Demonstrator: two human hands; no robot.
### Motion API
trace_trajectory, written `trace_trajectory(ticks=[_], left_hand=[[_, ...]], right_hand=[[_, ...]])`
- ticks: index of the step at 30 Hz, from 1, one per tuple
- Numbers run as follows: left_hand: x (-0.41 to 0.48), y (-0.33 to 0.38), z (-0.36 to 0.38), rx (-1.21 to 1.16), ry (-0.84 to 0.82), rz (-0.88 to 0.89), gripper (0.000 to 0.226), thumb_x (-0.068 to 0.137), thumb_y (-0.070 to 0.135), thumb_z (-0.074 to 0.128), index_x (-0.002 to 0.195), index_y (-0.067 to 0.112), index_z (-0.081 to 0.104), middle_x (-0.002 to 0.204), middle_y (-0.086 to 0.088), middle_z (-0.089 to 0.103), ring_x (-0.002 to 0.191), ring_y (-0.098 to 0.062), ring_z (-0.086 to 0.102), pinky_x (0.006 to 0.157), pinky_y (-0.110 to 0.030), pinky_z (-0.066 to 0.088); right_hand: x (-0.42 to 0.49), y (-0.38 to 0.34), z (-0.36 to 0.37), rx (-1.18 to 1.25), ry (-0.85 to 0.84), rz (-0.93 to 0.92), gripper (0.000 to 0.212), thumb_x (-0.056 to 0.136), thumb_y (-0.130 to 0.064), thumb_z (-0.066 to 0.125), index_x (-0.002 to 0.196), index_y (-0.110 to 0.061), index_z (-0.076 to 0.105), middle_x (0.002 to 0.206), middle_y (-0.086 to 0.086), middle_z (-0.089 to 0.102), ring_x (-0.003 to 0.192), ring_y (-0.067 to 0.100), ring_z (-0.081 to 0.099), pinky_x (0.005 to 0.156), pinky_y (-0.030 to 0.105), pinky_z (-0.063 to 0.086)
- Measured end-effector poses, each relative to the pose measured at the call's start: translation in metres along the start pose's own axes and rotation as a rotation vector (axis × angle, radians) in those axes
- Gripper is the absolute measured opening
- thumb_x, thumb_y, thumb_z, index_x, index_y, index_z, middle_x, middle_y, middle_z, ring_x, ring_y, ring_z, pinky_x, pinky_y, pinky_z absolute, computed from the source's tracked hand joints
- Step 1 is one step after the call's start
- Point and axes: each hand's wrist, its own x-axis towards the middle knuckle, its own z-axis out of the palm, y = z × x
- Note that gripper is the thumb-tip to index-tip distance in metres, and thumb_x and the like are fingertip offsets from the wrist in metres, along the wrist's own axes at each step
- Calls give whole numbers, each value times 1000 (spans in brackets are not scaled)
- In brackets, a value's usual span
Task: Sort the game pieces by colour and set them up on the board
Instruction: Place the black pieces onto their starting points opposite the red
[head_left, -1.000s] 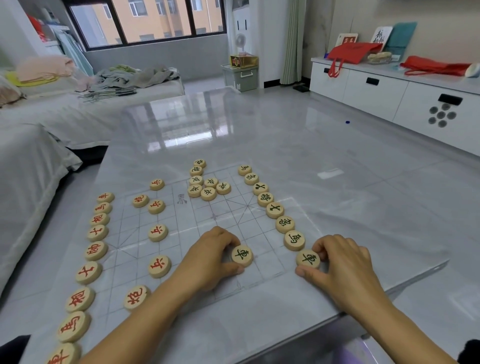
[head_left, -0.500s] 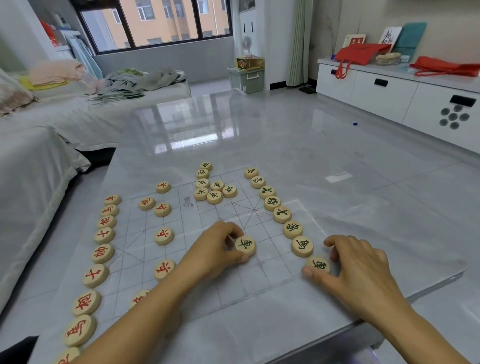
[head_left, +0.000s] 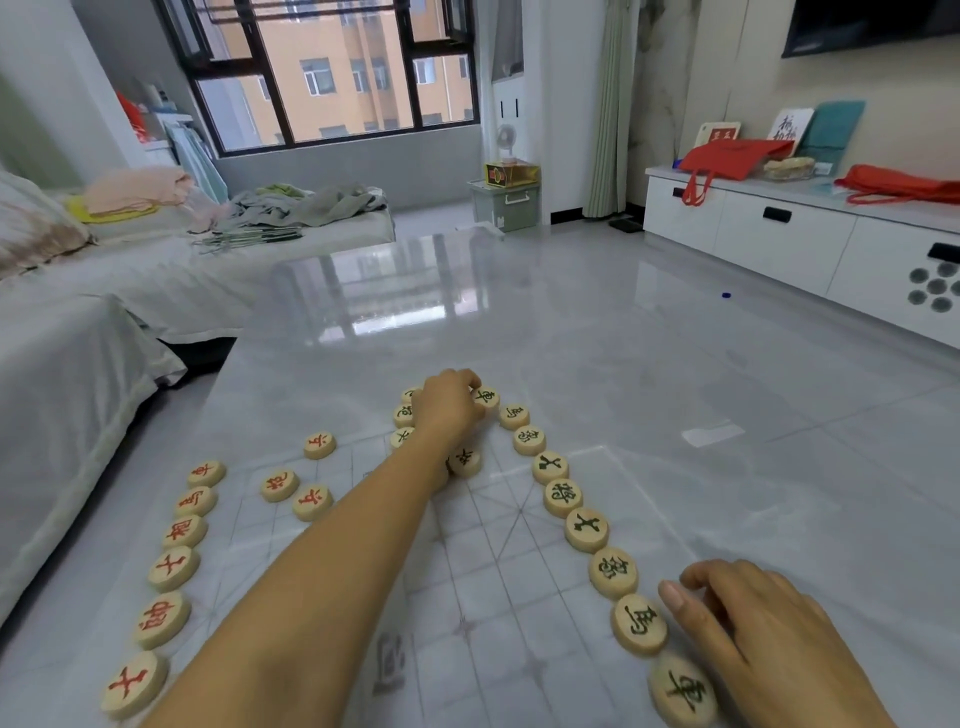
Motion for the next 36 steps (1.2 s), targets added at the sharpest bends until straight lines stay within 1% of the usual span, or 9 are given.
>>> trace_trajectory(ticks=[4, 10, 18, 25, 27, 29, 31, 33, 36], left_hand=[[29, -4, 13, -13, -74, -47, 38, 84, 29, 65, 120, 20, 57, 121, -5, 61, 112, -27, 54, 99, -40, 42], [47, -7, 23, -110, -194, -61, 47, 82, 27, 69, 126, 18, 55, 126, -8, 58, 115, -28, 53, 100, -42, 44], [49, -5, 27, -139, -151, -32, 42, 85, 26, 66, 125, 16, 57, 124, -7, 60, 114, -26, 54, 100, -41, 44], [45, -7, 20, -194, -178, -29, 56, 84, 24, 67, 134, 14, 46, 124, -7, 57, 114, -26, 54, 102, -40, 43], [39, -16, 6, -209, -136, -8, 51, 85, 21, 65, 132, 13, 48, 125, -6, 57, 115, -25, 53, 102, -40, 42], [31, -33, -13, -225, -95, -20, 39, 87, 17, 62, 126, 12, 55, 124, -6, 58, 115, -23, 54, 99, -40, 45], [19, -58, -31, -248, -68, -41, 29, 89, 14, 59, 118, 10, 60, 120, -8, 61, 106, -21, 57, 91, -34, 48], [3, -81, -45, -212, -62, -32, 26, 89, 14, 59, 114, 10, 64, 114, -8, 64, 96, -16, 56, 81, -26, 43], [-23, -105, -51, -183, -120, 1, 27, 89, 15, 59, 116, 17, 63, 113, -3, 62, 95, -12, 53, 82, -23, 39]], right_hand=[[13, -1, 0, -75, -57, -4, 113, 22, -80, -41, 97, -46, 36, 98, -13, 51, 98, 4, 46, 76, 20, 30], [27, -6, -4, -135, -123, 11, 114, 14, -75, -46, 97, -48, 28, 99, -15, 48, 96, 0, 44, 75, 17, 28], [26, -4, -3, -85, -70, 9, 113, 19, -82, -40, 94, -45, 36, 92, -12, 53, 88, 4, 47, 69, 18, 29], [27, -1, -2, -59, -61, 15, 114, 19, -84, -37, 95, -46, 38, 90, -13, 52, 90, 4, 48, 71, 17, 32], [28, -2, -4, -40, -73, 20, 115, 18, -84, -37, 96, -46, 38, 90, -14, 52, 90, 3, 48, 73, 18, 32], [29, -4, -5, -65, -94, 10, 114, 17, -82, -39, 97, -47, 35, 90, -16, 50, 89, 2, 46, 73, 17, 32], [29, -7, -7, -56, -79, 1, 107, 24, -83, -36, 96, -48, 35, 88, -17, 50, 86, 1, 45, 72, 17, 32], [28, -10, -8, 12, -17, 8, 96, 37, -86, -26, 95, -48, 39, 85, -17, 51, 83, 1, 47, 72, 18, 33], [30, -16, -9, 124, 52, 28, 90, 39, -93, -16, 85, -45, 44, 77, -16, 56, 78, 5, 50, 71, 26, 36]])
